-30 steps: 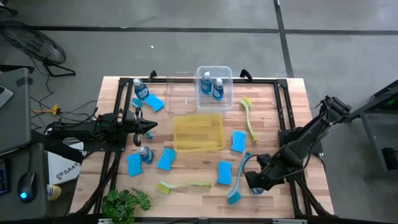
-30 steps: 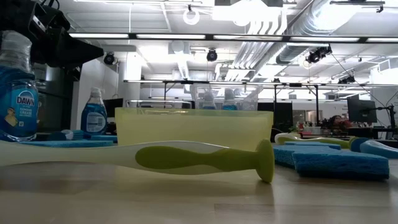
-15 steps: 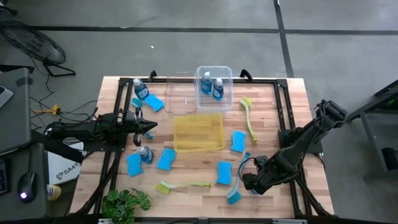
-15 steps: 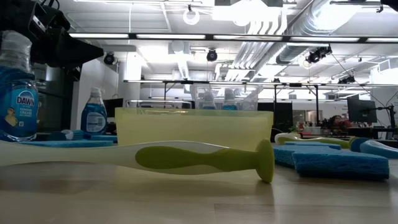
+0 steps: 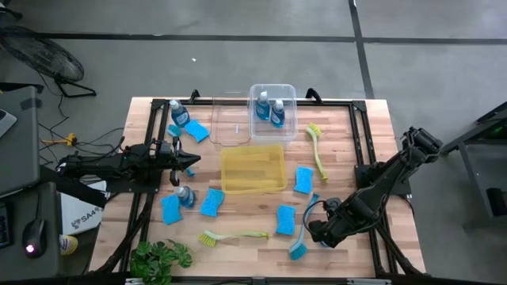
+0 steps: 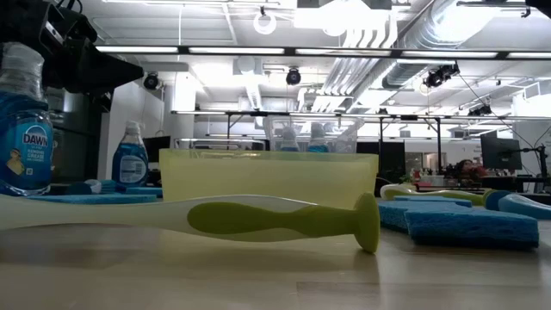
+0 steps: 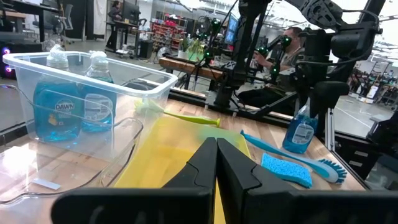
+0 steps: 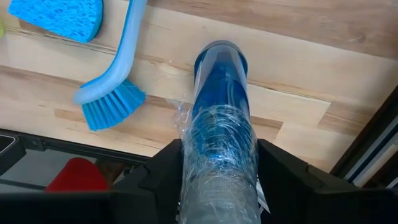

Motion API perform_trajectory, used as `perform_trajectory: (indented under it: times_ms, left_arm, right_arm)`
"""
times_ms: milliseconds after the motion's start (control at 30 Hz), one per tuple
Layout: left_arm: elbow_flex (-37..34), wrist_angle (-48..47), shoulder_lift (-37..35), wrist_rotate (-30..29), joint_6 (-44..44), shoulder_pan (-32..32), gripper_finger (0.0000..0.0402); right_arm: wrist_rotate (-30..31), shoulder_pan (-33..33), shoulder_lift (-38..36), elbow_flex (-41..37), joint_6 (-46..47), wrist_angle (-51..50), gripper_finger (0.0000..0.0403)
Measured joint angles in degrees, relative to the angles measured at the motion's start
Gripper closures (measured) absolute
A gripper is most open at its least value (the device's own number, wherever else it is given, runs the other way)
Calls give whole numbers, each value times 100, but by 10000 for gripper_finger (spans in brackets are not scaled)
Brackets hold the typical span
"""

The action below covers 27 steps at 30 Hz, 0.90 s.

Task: Pick & Place Kitchen Sink Supplies
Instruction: Put the blue dishwasher liquid into the white bin

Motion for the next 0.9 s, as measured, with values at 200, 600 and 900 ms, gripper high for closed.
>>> perform_trajectory:
  times_ms: [200,600,900]
  left_arm:
    - [0,0,0,2,1,0,400]
    - [0,1,0,2,0,-1,400]
    - [0,0,0,2,1,-2,400]
  right_arm:
    - [-11,14,0,0,-106,-4,232]
    - [136,16,-64,0,-362,-80,240]
    - [550,-2,-456,0,-564,-258,241]
